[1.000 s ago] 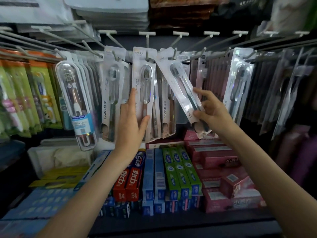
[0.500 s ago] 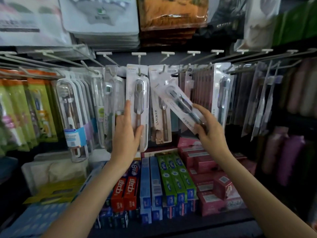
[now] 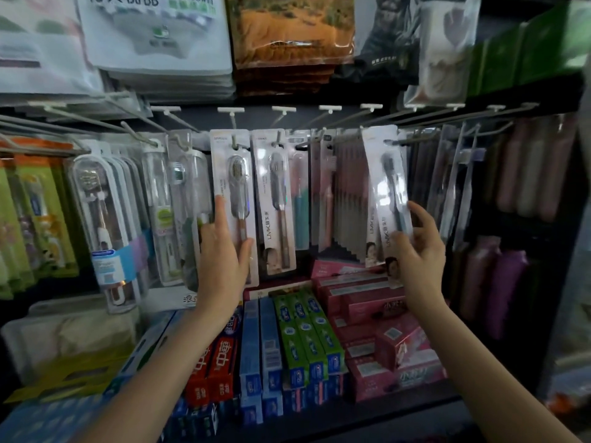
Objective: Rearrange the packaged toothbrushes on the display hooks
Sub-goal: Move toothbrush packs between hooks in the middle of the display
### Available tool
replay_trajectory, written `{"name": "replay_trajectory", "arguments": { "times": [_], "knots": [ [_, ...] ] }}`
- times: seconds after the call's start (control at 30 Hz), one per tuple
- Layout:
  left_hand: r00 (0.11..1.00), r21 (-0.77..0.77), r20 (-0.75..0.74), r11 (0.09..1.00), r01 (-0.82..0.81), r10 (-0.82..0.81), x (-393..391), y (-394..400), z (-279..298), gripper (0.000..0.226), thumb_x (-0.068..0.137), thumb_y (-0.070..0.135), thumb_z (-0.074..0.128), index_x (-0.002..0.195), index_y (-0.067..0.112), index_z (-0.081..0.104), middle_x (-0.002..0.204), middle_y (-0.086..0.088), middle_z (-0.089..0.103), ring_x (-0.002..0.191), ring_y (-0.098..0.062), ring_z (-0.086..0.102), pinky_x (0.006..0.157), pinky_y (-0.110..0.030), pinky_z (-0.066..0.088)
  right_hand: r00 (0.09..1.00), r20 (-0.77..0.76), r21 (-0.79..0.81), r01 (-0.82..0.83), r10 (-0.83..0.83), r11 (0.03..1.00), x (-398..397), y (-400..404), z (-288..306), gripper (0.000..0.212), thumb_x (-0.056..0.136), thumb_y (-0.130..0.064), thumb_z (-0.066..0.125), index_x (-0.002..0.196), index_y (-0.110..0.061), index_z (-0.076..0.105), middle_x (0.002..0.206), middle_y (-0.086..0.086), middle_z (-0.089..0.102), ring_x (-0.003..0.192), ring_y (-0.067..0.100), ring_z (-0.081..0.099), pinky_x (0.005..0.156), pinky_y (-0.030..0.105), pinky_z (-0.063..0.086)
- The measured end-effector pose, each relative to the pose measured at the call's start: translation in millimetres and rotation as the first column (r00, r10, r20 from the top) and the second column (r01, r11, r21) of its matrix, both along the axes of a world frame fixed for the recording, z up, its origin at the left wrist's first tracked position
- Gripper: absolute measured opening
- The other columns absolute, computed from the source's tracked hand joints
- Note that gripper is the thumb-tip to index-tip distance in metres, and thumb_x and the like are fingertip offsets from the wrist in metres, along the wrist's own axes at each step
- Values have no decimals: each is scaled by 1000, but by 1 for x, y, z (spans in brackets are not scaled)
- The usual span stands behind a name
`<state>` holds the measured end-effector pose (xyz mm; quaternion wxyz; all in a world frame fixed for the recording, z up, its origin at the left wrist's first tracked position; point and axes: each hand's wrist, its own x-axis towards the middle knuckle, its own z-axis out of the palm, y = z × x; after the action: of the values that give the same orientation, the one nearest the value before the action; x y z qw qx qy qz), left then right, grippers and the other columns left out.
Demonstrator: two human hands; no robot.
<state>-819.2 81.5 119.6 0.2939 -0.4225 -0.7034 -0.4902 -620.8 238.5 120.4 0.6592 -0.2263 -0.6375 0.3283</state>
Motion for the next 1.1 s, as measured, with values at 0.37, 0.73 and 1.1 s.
{"name": "replay_trajectory", "arguments": {
  "times": [0.37, 0.73, 1.1],
  "knots": [
    [999, 17, 4, 999, 35, -35, -1, 5, -4, 79, 92, 22, 51, 147, 30, -5, 104, -2, 41, 66, -18, 48, 61, -30, 41, 1000, 27, -87, 7, -5, 996, 4, 10, 15, 50, 87, -9, 47, 133, -28, 46, 121, 7, 57, 66, 14, 52, 54, 27, 45],
    [999, -17, -37, 1000, -1, 1, 0, -12, -1, 77, 93, 24, 50, 147, 29, -5, 114, -7, 39, 81, -11, 44, 76, -23, 33, 980, 183, 205, 43, -81, 978, -31, -37, 5, 33, 89, -9, 56, 121, -5, 49, 115, 1, 42, 100, 5, 45, 89, 15, 38],
    [976, -80, -182, 987, -136, 119, -15, -30, 5, 85, 91, 19, 54, 142, 32, -12, 111, -16, 43, 93, -29, 51, 80, -42, 48, 884, 306, -203, -303, 354, 931, -124, -45, 17, 49, 85, -10, 64, 128, -11, 40, 107, 3, 59, 84, 9, 60, 71, 17, 49]
  ]
}}
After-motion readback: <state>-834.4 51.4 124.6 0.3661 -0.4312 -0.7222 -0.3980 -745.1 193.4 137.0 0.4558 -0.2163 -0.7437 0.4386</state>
